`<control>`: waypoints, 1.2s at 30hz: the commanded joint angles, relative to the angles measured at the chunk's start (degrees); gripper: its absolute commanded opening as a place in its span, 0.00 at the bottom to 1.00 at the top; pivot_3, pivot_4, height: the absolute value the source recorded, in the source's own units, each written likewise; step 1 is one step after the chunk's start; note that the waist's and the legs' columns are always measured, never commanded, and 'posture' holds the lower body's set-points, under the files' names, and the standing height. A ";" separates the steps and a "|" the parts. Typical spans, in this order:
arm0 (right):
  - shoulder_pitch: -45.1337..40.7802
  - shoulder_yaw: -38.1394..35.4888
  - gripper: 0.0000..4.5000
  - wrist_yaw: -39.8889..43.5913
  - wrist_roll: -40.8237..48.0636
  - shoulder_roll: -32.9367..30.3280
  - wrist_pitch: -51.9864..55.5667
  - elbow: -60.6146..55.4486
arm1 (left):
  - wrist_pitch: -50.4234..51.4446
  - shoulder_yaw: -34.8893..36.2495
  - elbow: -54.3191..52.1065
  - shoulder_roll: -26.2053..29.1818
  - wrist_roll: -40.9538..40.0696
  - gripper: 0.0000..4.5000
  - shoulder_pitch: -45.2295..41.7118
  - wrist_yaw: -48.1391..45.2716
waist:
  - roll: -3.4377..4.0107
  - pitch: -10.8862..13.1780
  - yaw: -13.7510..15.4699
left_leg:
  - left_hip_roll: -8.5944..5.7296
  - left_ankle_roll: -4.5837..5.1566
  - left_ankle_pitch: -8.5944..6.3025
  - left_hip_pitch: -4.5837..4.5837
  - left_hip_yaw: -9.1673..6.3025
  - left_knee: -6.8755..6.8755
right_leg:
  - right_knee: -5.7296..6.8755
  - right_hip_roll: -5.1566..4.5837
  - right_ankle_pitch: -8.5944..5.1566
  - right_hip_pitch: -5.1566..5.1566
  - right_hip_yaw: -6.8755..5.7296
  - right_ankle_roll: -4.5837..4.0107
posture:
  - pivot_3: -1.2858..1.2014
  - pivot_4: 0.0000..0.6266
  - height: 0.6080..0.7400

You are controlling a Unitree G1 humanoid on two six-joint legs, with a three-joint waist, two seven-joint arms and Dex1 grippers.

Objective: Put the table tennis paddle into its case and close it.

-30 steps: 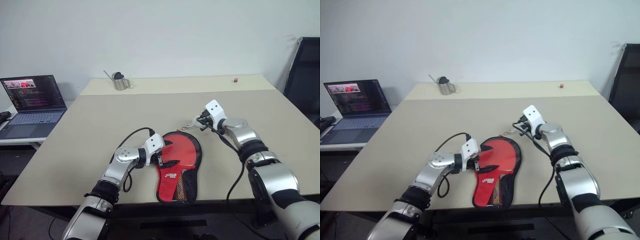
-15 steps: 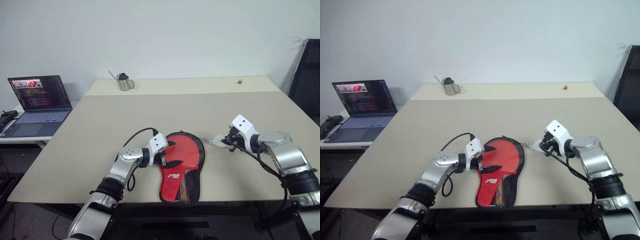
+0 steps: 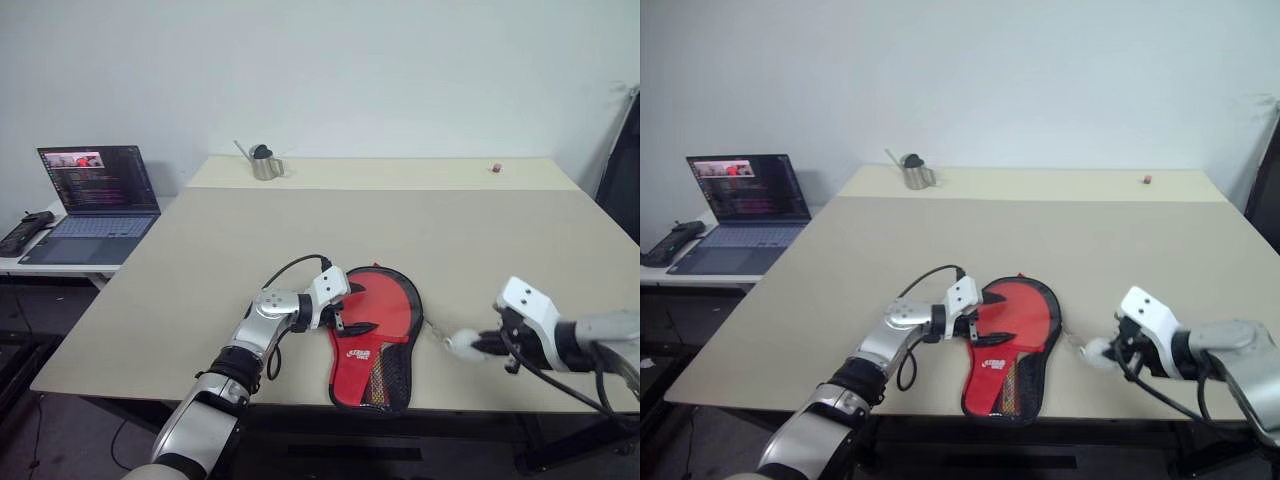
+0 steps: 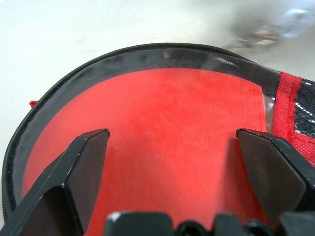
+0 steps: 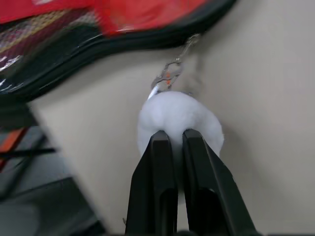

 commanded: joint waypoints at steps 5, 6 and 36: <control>10.15 -7.44 0.00 4.15 9.90 -4.69 1.86 -11.39 | -0.19 -3.42 5.81 -1.22 4.36 1.00 0.85 -0.17 | -0.09 0.02 0.35 | -0.05 0.05 -0.04 0.00 -0.04 0.01 | -0.08 -0.09 -0.04 0.12 -0.12 0.07 | 0.52 0.24 1.00; 11.79 -8.10 0.00 4.56 10.88 -5.13 1.58 -12.43 | -0.33 -3.44 6.09 -1.37 4.41 1.00 0.65 -0.16 | -0.11 0.03 0.44 | -0.06 0.07 -0.05 -0.01 -0.05 0.01 | -0.12 -0.11 -0.04 0.15 -0.15 0.07 | 0.52 0.24 1.00; 17.87 -13.39 0.37 -3.54 25.71 -4.44 1.03 -14.99 | -2.75 -3.63 8.87 -3.50 5.67 1.00 -0.83 0.14 | -0.34 0.08 1.34 | -0.12 0.24 -0.22 -0.11 -0.57 0.00 | -0.82 -0.26 -0.06 0.65 -0.94 0.18 | 0.52 0.24 1.00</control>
